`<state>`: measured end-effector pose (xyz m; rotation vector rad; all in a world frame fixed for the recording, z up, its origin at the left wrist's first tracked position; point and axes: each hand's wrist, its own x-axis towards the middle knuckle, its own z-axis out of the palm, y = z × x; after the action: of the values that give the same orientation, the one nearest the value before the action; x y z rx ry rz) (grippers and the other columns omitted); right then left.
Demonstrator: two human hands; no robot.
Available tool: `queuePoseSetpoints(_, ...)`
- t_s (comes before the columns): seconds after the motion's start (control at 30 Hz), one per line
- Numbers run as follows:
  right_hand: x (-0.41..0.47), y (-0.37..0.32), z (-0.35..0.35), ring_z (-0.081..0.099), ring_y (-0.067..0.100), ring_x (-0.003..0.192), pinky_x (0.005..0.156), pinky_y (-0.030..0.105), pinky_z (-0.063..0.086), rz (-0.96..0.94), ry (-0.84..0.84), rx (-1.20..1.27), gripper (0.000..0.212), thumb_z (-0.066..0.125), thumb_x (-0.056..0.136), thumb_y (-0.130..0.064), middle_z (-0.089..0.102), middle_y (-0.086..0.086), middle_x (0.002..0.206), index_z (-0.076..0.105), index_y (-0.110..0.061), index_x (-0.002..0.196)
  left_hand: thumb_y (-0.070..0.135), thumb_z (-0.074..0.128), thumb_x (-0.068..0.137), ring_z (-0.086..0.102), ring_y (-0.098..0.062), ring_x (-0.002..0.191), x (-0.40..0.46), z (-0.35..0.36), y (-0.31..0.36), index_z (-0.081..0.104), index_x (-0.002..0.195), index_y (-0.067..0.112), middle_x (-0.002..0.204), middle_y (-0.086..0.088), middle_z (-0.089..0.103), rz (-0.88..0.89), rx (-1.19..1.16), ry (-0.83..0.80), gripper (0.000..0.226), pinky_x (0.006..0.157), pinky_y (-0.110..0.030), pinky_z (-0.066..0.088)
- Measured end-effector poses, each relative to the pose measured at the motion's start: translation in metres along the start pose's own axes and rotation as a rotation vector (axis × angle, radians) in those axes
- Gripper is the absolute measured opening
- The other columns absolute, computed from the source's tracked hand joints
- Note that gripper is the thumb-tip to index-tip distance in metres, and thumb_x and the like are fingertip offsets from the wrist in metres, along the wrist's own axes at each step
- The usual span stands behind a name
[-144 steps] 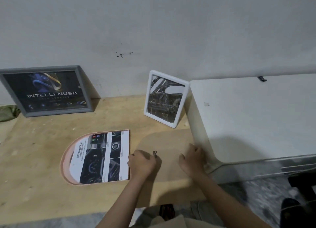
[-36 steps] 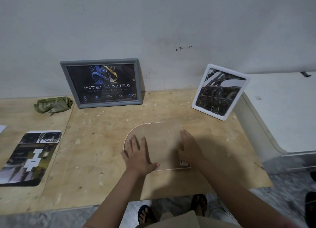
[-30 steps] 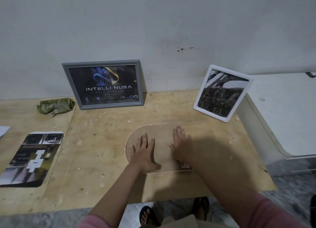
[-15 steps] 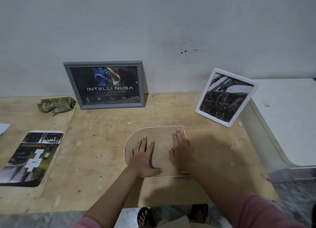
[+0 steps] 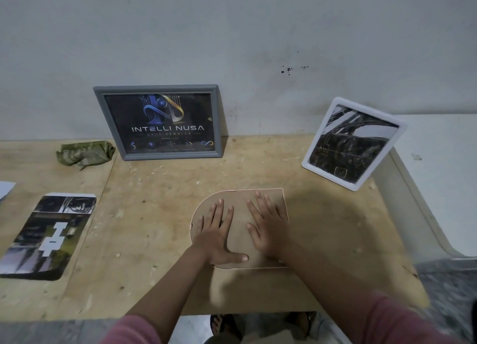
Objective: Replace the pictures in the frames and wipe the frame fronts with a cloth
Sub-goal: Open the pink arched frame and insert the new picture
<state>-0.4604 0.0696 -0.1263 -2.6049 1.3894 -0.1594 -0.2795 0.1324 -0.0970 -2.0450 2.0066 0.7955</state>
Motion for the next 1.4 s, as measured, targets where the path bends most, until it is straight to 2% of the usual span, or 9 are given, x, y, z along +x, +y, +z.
queuePoseSetpoints(0.17, 0.001, 0.001, 0.002, 0.027, 0.024, 0.142, 0.108, 0.045, 0.024, -0.016, 0.028, 0.031, 0.065, 0.045, 0.084, -0.047, 0.032, 0.006, 0.152, 0.040, -0.020, 0.143, 0.094, 0.043, 0.048, -0.036, -0.021, 0.137, 0.002, 0.003, -0.002, -0.027, 0.145, 0.029, 0.147, -0.001, -0.043, 0.008, -0.003, 0.020, 0.137, 0.114, -0.052, -0.009)
queuePoseSetpoints(0.4, -0.006, -0.007, 0.000, 0.041, 0.030, 0.133, 0.099, 0.049, 0.042, 0.087, -0.045, 0.022, 0.062, 0.039, 0.084, -0.046, 0.043, 0.014, 0.145, 0.046, -0.013, 0.135, 0.096, 0.028, 0.047, -0.026, -0.026, 0.143, -0.014, 0.007, 0.001, -0.018, 0.149, 0.018, 0.152, -0.010, -0.033, -0.070, -0.058, 0.131, 0.137, 0.115, -0.050, -0.007)
queuePoseSetpoints(0.57, -0.024, -0.013, 0.005, 0.033, 0.029, 0.138, 0.104, 0.048, 0.036, 0.098, -0.025, 0.014, 0.066, 0.040, 0.083, -0.048, 0.036, 0.014, 0.149, 0.041, -0.013, 0.139, 0.096, 0.020, 0.054, -0.029, -0.028, 0.141, -0.020, 0.019, -0.003, -0.016, 0.149, 0.012, 0.153, -0.015, -0.030, -0.102, -0.030, 0.232, 0.132, 0.115, -0.045, -0.010)
queuePoseSetpoints(0.9, -0.023, -0.014, 0.001, 0.023, 0.034, 0.141, 0.109, 0.049, 0.023, 0.131, -0.081, 0.029, 0.079, 0.040, 0.080, -0.061, 0.025, 0.017, 0.153, 0.033, -0.016, 0.145, 0.093, 0.017, 0.059, -0.023, -0.030, 0.144, -0.020, 0.018, -0.007, -0.013, 0.150, 0.011, 0.150, -0.012, -0.032, -0.076, -0.065, 0.204, 0.126, 0.118, -0.046, -0.004)
queuePoseSetpoints(1.0, -0.029, -0.014, -0.003, 0.018, 0.037, 0.142, 0.109, 0.051, 0.018, 0.081, -0.105, 0.039, 0.081, 0.040, 0.081, -0.063, 0.023, 0.020, 0.153, 0.031, -0.014, 0.145, 0.079, 0.033, 0.074, 0.007, -0.037, 0.144, -0.028, 0.016, -0.011, 0.013, 0.149, 0.007, 0.157, -0.021, -0.003, -0.224, -0.207, 0.385, 0.106, 0.115, -0.048, 0.016)
queuePoseSetpoints(1.07, -0.038, -0.014, -0.005, 0.027, 0.039, 0.139, 0.105, 0.057, 0.027, 0.050, -0.066, 0.014, 0.072, 0.044, 0.082, -0.055, 0.031, 0.024, 0.149, 0.041, -0.011, 0.138, 0.061, 0.051, 0.078, 0.028, -0.040, 0.132, -0.032, 0.011, -0.011, 0.032, 0.140, 0.005, 0.148, -0.025, 0.024, -0.404, -0.354, 0.505, 0.086, 0.107, -0.046, 0.031)
queuePoseSetpoints(1.2, -0.043, -0.022, -0.012, 0.054, 0.047, 0.109, 0.086, 0.050, 0.048, 0.350, 0.035, 0.160, 0.060, 0.043, 0.075, -0.037, 0.049, 0.035, 0.129, 0.055, 0.001, 0.120, 0.044, 0.062, 0.083, 0.043, -0.036, 0.116, -0.030, -0.006, -0.011, 0.055, 0.114, 0.008, 0.126, -0.016, 0.043, -0.635, -0.467, 0.468, 0.048, 0.091, -0.043, 0.044)
queuePoseSetpoints(1.3, -0.034, -0.030, -0.020, 0.052, 0.048, 0.110, 0.094, 0.051, 0.042, 0.542, 0.091, 0.308, 0.067, 0.039, 0.072, -0.033, 0.052, 0.032, 0.124, 0.052, 0.005, 0.125, 0.037, 0.062, 0.083, 0.049, -0.036, 0.112, -0.023, -0.012, -0.012, 0.060, 0.108, 0.009, 0.121, -0.015, 0.045, -0.688, -0.591, 0.424, 0.037, 0.092, -0.042, 0.046)
queuePoseSetpoints(1.4, -0.022, -0.033, -0.039, 0.042, 0.039, 0.119, 0.103, 0.041, 0.029, 0.739, 0.051, 0.435, 0.065, 0.053, 0.076, -0.027, 0.047, 0.021, 0.128, 0.041, -0.005, 0.136, 0.029, 0.065, 0.081, 0.057, -0.037, 0.101, -0.016, -0.015, -0.019, 0.061, 0.098, 0.007, 0.114, -0.018, 0.054, -0.696, -0.719, 0.404, 0.028, 0.088, -0.040, 0.050)
